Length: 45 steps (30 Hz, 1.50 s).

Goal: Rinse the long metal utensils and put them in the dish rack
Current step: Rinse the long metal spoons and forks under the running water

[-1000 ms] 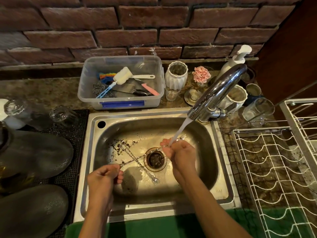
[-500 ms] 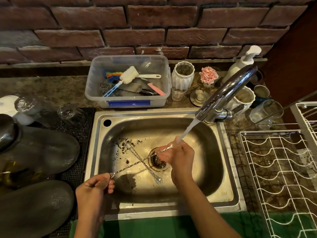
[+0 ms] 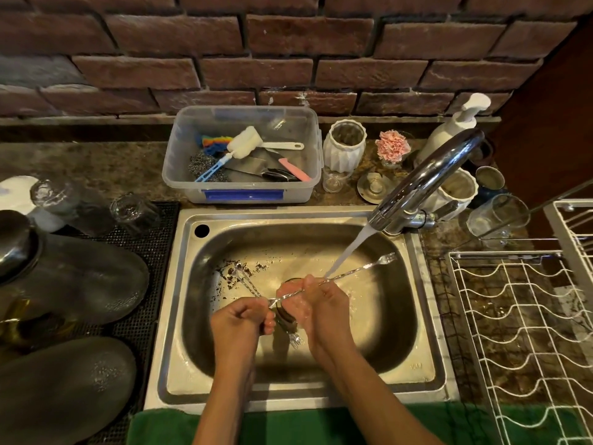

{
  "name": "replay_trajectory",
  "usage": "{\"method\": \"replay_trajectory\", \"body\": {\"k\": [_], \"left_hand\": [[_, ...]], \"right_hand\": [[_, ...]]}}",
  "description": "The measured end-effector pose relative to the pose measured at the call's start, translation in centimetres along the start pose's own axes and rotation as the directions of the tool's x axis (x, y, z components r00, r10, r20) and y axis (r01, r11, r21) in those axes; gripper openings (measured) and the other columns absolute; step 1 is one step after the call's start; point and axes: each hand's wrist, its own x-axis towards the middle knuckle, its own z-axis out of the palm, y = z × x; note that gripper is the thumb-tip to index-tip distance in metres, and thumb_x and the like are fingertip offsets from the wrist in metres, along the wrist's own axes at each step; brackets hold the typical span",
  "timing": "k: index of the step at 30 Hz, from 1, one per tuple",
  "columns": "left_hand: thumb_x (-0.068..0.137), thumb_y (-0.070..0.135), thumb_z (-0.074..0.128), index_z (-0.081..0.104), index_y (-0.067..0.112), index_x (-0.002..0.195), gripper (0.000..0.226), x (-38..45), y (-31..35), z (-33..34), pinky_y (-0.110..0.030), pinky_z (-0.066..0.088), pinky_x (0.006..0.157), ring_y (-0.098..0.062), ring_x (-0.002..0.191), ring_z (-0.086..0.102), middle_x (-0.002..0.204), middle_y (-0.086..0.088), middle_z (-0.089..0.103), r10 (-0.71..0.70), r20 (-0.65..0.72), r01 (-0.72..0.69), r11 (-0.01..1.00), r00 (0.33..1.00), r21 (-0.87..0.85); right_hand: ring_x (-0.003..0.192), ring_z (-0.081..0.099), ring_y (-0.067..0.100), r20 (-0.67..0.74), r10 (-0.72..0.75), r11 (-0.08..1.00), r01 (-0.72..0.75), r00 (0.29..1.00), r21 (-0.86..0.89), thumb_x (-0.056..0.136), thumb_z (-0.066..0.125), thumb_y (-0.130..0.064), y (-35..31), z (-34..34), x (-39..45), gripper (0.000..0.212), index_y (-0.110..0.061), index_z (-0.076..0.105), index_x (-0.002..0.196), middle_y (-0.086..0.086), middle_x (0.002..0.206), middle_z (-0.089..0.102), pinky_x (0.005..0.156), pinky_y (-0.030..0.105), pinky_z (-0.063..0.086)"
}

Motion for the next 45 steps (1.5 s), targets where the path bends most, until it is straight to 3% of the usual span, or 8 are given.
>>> {"method": "replay_trajectory", "body": {"k": [6, 11, 17, 25, 32, 38, 41, 45], "left_hand": [[0.088, -0.015, 0.059, 0.073, -0.003, 0.080, 0.020, 0.8, 1.9, -0.4, -0.020, 0.052, 0.048, -0.009, 0.048, 0.060, 0.057, -0.006, 0.069, 0.042, -0.022, -0.042, 0.999, 0.999, -0.024], [0.087, -0.005, 0.069, 0.074, 0.002, 0.075, 0.015, -0.6, 1.0, 4.0, -0.025, 0.055, 0.053, -0.014, 0.052, 0.060, 0.063, -0.011, 0.072, 0.041, 0.112, -0.050, 0.995, 0.993, 0.087], [0.087, -0.006, 0.068, 0.075, 0.001, 0.076, 0.015, 0.4, 1.5, 1.6, -0.022, 0.053, 0.051, -0.014, 0.051, 0.057, 0.061, -0.009, 0.069, 0.017, 0.058, -0.016, 1.000, 0.998, -0.024], [0.089, -0.007, 0.065, 0.072, -0.005, 0.081, 0.011, -0.2, 1.0, 3.2, -0.021, 0.050, 0.049, -0.011, 0.049, 0.056, 0.057, -0.007, 0.067, 0.016, 0.094, -0.016, 1.000, 0.995, 0.000], [0.090, -0.005, 0.065, 0.074, 0.003, 0.089, 0.012, 1.0, 0.9, 0.3, -0.020, 0.056, 0.057, -0.009, 0.055, 0.062, 0.065, -0.004, 0.072, 0.114, 0.035, -0.111, 0.991, 0.993, -0.076], [0.088, 0.004, 0.067, 0.071, 0.002, 0.102, 0.014, 0.1, -0.1, 4.6, -0.021, 0.060, 0.070, -0.023, 0.092, 0.077, 0.091, -0.010, 0.080, -0.184, 0.014, 0.167, 0.851, 0.983, -0.498], [0.087, 0.003, 0.067, 0.072, -0.003, 0.097, 0.012, -1.7, -0.5, 8.5, -0.026, 0.062, 0.070, -0.028, 0.087, 0.077, 0.095, -0.020, 0.078, -0.236, 0.201, 0.307, 0.801, 0.951, -0.513], [0.089, 0.001, 0.067, 0.074, -0.002, 0.092, 0.008, -1.7, 0.3, 9.8, -0.027, 0.062, 0.069, -0.026, 0.087, 0.077, 0.094, -0.020, 0.078, -0.242, 0.189, 0.306, 0.809, 0.951, -0.502]], "right_hand": [[0.080, 0.073, 0.030, -0.091, -0.039, 0.952, 0.065, 0.995, 0.300, 0.101, 0.049, -0.011, -4.6, -3.7, 2.0, 0.019, 0.005, 0.058, 0.106, 0.025, 0.089, 0.070, 0.067, 0.034, 0.063], [0.061, 0.066, 0.027, -0.043, 0.039, 0.996, -0.035, 0.998, 0.083, 0.096, 0.061, -0.012, -0.9, -0.9, 0.2, 0.014, -0.001, 0.062, 0.086, 0.020, 0.076, 0.072, 0.054, 0.036, 0.055], [0.076, 0.074, 0.026, -0.107, 0.002, 0.953, 0.031, 0.994, 0.301, 0.090, 0.062, -0.003, -4.0, -3.6, 1.2, 0.011, 0.008, 0.062, 0.095, 0.027, 0.092, 0.073, 0.067, 0.031, 0.063], [0.081, 0.073, 0.030, -0.079, 0.050, 0.991, -0.040, 0.996, 0.129, 0.094, 0.063, -0.007, -1.3, -1.5, 0.4, 0.008, -0.002, 0.068, 0.090, 0.023, 0.092, 0.076, 0.074, 0.038, 0.059], [0.062, 0.067, 0.017, -0.132, 0.071, 0.973, -0.040, 0.989, 0.226, 0.095, 0.062, -0.016, -5.1, -5.4, 2.7, 0.015, -0.001, 0.065, 0.094, 0.012, 0.074, 0.071, 0.058, 0.026, 0.059], [0.069, 0.071, 0.020, -0.129, 0.037, 0.978, -0.010, 0.991, 0.207, 0.094, 0.061, -0.007, -4.4, -6.1, 2.3, 0.014, 0.005, 0.066, 0.099, 0.014, 0.079, 0.072, 0.069, 0.031, 0.062], [0.068, 0.069, 0.019, -0.081, -0.004, 0.986, 0.018, 0.997, 0.164, 0.094, 0.059, -0.002, -3.5, -5.7, 1.4, 0.013, 0.008, 0.066, 0.100, 0.015, 0.080, 0.072, 0.076, 0.036, 0.060], [0.064, 0.065, 0.018, -0.092, -0.054, 0.981, 0.071, 0.994, 0.182, 0.093, 0.059, -0.002, -5.1, -6.9, 1.2, 0.011, 0.006, 0.067, 0.095, 0.015, 0.077, 0.069, 0.064, 0.029, 0.056]]}}
